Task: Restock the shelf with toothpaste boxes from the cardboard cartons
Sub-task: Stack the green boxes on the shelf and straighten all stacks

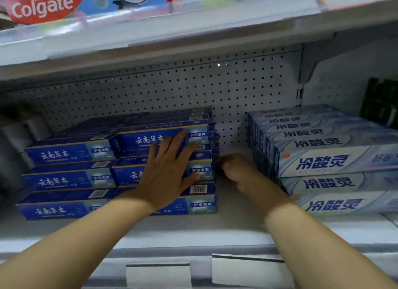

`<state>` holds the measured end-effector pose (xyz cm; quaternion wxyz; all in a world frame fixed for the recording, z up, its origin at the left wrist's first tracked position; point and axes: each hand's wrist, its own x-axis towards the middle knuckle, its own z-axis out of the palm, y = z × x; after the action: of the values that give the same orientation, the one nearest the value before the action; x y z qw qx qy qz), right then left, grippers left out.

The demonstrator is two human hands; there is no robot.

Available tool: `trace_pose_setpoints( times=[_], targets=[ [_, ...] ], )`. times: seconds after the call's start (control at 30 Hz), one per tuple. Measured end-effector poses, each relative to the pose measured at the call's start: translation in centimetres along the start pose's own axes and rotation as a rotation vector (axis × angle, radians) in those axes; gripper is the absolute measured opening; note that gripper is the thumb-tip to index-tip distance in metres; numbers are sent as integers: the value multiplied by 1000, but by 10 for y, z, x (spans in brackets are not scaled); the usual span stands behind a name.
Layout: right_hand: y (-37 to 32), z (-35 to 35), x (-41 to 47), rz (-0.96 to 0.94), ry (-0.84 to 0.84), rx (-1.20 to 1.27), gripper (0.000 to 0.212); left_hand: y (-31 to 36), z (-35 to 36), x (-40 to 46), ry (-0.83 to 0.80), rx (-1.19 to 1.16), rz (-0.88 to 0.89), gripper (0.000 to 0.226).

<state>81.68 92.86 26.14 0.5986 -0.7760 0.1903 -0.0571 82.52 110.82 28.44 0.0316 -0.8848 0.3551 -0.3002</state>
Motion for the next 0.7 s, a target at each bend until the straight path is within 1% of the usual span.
trace_pose_setpoints(
  times=[0.1, 0.23, 0.37, 0.5, 0.6, 0.7],
  targets=[
    [4, 4, 5, 6, -1, 43, 23, 1, 3, -2, -1, 5, -7, 67],
    [-2, -8, 12, 36, 79, 163, 24, -1, -3, 4, 12, 12, -7, 72],
    [-17, -12, 17, 28, 49, 328, 29, -5, -8, 14, 19, -12, -37, 81],
    [-20, -16, 14, 21, -27, 472, 33, -7, -10, 22, 31, -83, -41, 81],
    [-23, -14, 20, 74, -64, 515, 33, -9, -10, 27, 42, -104, -40, 77],
    [-28, -7, 22, 81, -70, 512, 26, -11, -9, 29, 49, -75, -32, 74]
  ],
)
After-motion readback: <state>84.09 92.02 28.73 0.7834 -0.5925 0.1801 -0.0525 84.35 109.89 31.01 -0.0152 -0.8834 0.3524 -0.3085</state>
